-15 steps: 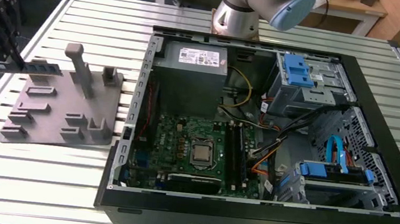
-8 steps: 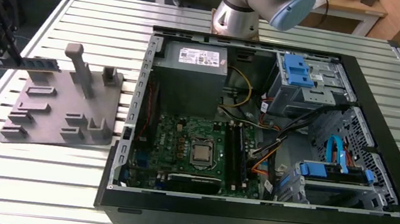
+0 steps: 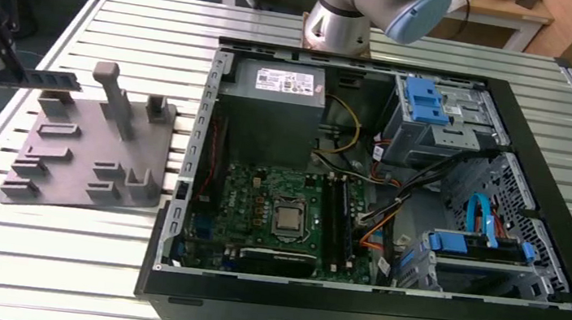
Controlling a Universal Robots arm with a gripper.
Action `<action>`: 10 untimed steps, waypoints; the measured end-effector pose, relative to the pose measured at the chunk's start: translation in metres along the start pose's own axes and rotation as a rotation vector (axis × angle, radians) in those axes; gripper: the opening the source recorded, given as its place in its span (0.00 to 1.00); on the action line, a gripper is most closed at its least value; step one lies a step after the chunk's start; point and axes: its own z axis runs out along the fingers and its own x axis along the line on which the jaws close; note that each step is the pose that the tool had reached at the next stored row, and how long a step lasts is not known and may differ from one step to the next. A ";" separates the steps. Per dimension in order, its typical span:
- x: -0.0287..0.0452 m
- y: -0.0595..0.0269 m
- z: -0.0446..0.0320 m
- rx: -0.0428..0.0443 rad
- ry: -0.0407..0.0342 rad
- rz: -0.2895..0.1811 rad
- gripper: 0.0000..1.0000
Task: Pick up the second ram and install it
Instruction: 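Pick up the second ram and move it above second insertion slot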
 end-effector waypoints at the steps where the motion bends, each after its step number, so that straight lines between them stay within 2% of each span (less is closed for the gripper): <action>1: -0.0001 0.0001 -0.0031 0.0000 0.0000 0.000 0.14; 10: -0.0008 0.0010 -0.0305 0.0002 -0.0033 0.000 0.14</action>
